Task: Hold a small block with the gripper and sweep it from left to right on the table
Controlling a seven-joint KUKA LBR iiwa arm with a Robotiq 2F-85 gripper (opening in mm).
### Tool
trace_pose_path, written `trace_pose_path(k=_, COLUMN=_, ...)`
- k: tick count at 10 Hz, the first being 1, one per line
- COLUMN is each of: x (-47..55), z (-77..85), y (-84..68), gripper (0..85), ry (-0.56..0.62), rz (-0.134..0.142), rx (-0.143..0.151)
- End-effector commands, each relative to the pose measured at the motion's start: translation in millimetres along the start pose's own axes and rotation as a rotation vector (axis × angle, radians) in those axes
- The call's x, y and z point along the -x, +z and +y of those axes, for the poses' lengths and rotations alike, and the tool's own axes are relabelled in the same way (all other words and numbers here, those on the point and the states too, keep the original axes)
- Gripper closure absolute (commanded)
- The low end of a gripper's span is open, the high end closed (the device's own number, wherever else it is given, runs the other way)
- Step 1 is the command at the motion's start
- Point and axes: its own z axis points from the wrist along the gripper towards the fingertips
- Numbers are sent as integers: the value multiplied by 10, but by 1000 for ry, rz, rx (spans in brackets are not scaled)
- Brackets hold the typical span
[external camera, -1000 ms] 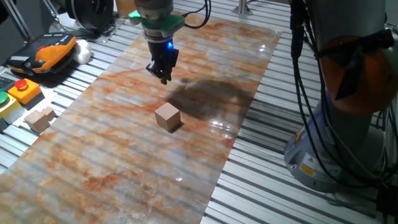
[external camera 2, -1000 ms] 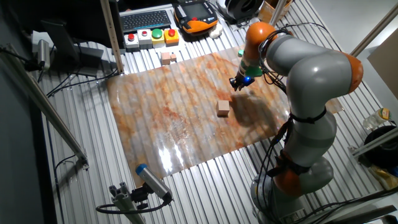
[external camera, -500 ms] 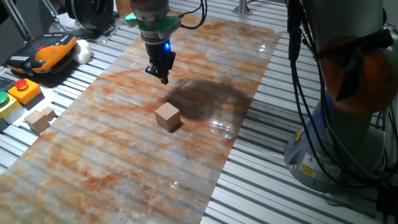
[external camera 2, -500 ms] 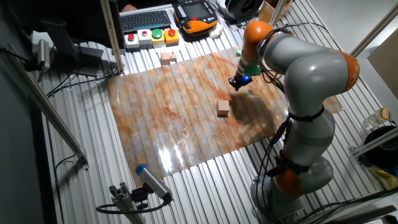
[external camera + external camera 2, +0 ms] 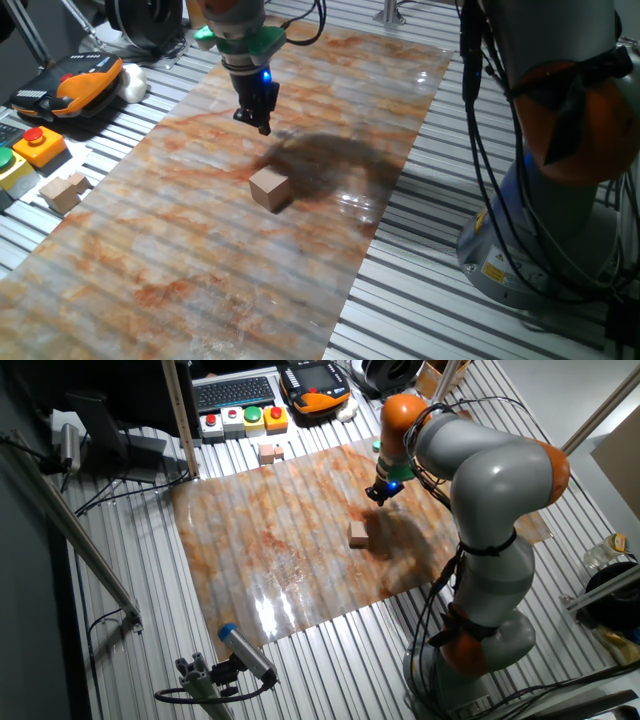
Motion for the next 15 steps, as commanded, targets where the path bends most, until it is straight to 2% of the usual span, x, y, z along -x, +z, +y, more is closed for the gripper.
trace_pose_path(k=1, x=1, z=-2, y=1, gripper=850, ry=0, rz=5, rx=3)
trace_pose_path(k=2, x=1, z=-2, y=1, gripper=850, ry=6, rz=20, rx=17)
trace_pose_path(k=4, x=1, z=-2, y=1, gripper=850, ry=37, rz=11, rx=43)
trace_pose_path(k=7, x=1, z=-2, y=1, gripper=850, ry=47, rz=-5, rx=27)
trace_pose_path(k=8, x=-22, z=-59, y=-104, gripper=850, ry=46, rz=-9, rx=39)
trace_pose_path(k=10, x=-81, z=-226, y=-291, gripper=850, ry=43, rz=-19, rx=54)
trace_pose_path(k=11, x=-120, z=-287, y=-359, gripper=850, ry=40, rz=-27, rx=49)
trace_pose_path(k=15, x=-336, z=-236, y=-442, gripper=850, ry=66, rz=-40, rx=52)
